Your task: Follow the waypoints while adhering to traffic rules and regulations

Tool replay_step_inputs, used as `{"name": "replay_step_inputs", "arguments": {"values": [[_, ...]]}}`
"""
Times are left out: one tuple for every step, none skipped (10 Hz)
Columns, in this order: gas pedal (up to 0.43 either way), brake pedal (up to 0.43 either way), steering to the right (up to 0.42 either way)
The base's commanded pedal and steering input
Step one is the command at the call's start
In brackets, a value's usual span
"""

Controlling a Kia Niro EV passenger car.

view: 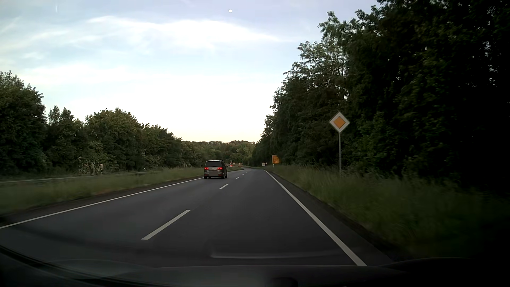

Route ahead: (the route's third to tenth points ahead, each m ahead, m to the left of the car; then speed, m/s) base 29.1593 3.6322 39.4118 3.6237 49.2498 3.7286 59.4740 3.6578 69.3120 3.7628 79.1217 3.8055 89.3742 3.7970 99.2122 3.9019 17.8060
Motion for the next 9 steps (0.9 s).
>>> {"name": "replay_step_inputs", "arguments": {"values": [[0.008, 0.0, -0.002], [0.0, 0.0, -0.002], [0.0, 0.0, -0.002], [0.0, 0.0, -0.002], [0.0, 0.0, -0.002], [0.0, 0.0, -0.002], [0.0, 0.0, -0.002], [0.0, 0.0, -0.002], [0.0, 0.0, -0.002]]}}
